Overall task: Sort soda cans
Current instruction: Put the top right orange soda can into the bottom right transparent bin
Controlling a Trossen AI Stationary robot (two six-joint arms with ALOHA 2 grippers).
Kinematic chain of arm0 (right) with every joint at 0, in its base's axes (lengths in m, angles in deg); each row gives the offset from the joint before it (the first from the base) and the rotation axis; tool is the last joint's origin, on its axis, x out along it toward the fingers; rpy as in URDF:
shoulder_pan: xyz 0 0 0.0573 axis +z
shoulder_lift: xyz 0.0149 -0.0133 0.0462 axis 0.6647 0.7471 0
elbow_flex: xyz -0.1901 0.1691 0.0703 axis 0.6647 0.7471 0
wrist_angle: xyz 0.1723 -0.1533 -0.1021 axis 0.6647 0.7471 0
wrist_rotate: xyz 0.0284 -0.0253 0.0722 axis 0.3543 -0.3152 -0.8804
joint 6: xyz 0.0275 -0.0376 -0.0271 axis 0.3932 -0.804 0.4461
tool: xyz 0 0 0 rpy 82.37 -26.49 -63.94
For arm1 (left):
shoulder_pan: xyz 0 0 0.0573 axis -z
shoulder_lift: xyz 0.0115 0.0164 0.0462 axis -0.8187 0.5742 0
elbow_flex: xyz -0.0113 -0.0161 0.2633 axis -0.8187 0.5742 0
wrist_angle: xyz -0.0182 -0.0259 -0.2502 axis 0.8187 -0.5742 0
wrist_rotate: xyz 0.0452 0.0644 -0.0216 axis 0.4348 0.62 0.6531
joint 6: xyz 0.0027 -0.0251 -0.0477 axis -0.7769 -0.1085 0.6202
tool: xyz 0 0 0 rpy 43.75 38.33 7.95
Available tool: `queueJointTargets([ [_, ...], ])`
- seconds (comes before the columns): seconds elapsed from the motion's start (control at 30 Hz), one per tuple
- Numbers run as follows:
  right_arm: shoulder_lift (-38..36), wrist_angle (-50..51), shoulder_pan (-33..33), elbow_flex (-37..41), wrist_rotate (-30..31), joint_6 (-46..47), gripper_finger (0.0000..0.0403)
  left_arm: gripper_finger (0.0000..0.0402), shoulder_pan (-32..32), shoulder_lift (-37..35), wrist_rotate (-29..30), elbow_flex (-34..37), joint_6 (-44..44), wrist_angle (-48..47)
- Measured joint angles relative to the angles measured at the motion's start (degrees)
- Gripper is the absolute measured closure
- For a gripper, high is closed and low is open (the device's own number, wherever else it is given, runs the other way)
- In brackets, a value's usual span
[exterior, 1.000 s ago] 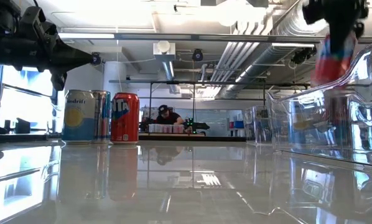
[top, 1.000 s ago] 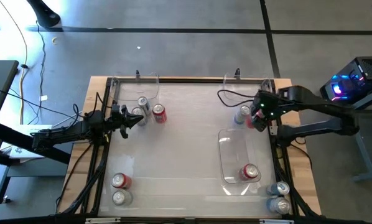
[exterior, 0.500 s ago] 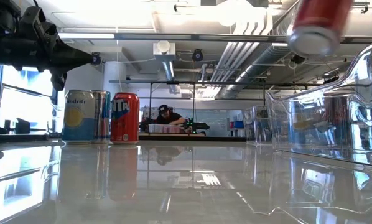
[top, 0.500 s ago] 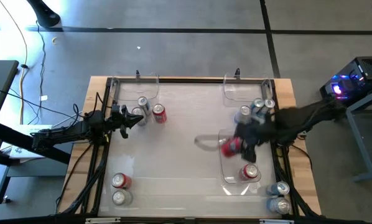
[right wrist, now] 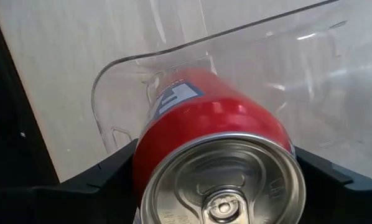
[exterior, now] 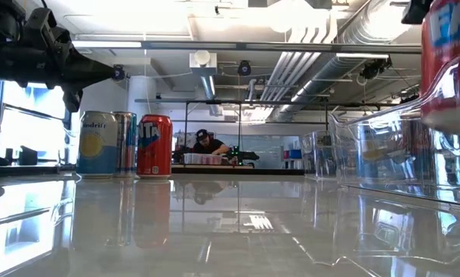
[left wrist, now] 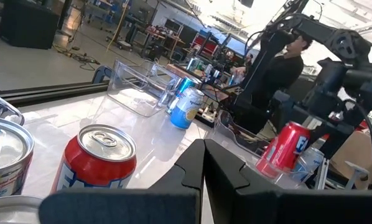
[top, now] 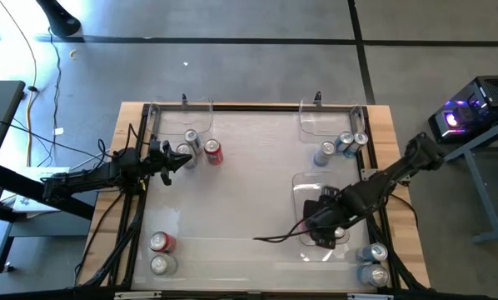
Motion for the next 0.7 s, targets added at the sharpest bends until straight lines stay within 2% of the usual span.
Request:
queueJointTargets([
  [0.33,4.89,-1.54,1.21,0.0,-2.79,-3.32,0.011,0.0401,0.0,0.01,-0.01,0.0,-0.07,-0.01],
  [0.7,7.1,-2.33,2.03,0.0,-2.14,-5.63,0.0106,0.0401,0.0,0.0,-0.01,0.0,-0.09,-0.01],
])
